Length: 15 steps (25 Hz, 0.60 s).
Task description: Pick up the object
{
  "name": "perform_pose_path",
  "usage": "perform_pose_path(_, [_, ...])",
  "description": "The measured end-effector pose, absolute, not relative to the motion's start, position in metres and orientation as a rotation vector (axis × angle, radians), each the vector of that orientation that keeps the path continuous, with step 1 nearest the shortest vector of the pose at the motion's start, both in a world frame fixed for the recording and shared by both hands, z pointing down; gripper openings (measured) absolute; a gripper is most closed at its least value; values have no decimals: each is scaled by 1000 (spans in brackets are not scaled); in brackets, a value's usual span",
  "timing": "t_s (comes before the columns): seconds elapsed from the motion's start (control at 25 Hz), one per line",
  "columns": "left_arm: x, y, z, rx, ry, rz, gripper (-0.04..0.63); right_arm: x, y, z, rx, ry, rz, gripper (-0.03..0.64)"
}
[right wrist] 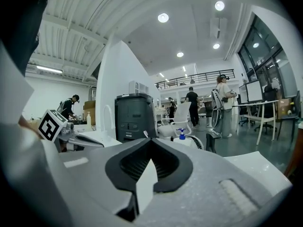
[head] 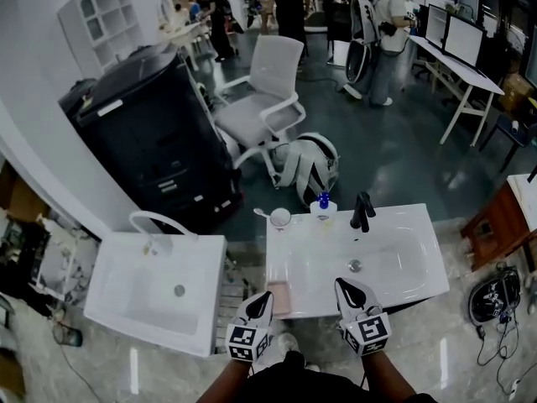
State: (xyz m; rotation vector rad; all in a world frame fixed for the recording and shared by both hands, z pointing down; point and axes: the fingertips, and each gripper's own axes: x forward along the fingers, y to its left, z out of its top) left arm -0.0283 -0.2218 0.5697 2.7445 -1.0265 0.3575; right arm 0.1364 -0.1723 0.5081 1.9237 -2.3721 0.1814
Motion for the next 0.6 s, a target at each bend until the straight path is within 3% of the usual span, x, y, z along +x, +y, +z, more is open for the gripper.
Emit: perform_pose_path(0.6, [-21, -290, 570, 2737, -1009, 347, 18, 136, -244, 503, 1911, -2358, 145, 3])
